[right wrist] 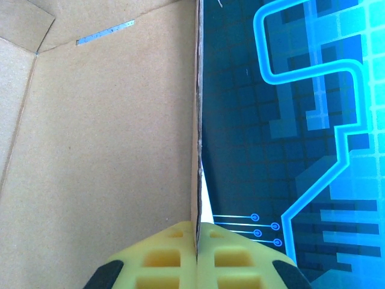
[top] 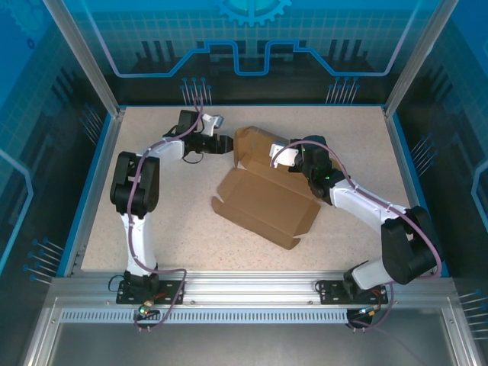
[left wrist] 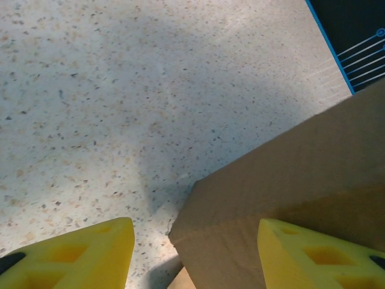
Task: Fold the paper box
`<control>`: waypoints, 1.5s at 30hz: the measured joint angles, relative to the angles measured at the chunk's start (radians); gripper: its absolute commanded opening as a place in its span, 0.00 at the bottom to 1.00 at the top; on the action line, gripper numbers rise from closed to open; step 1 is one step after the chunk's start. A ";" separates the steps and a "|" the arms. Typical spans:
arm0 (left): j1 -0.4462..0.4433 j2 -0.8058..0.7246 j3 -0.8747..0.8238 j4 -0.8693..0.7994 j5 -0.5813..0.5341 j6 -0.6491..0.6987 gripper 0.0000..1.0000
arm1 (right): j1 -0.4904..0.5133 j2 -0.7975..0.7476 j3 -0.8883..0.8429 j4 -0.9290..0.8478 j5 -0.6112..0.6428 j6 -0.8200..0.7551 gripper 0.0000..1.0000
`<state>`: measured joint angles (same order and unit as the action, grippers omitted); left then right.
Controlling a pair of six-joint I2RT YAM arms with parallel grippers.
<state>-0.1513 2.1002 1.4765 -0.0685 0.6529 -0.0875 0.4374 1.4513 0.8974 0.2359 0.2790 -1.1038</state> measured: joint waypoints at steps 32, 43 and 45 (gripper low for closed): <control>-0.046 -0.068 -0.153 0.056 0.014 0.151 0.59 | 0.000 0.015 0.000 -0.026 0.027 -0.031 0.03; -0.050 -0.072 -0.158 0.077 0.045 0.173 0.60 | 0.000 0.015 0.000 -0.026 0.027 -0.035 0.03; -0.055 -0.072 -0.158 0.083 0.046 0.173 0.61 | 0.000 0.015 0.000 -0.026 0.027 -0.035 0.03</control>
<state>-0.2066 2.0277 1.3190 0.0143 0.6987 0.0856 0.4374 1.4666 0.8974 0.2100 0.3065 -1.1385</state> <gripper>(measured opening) 0.605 0.053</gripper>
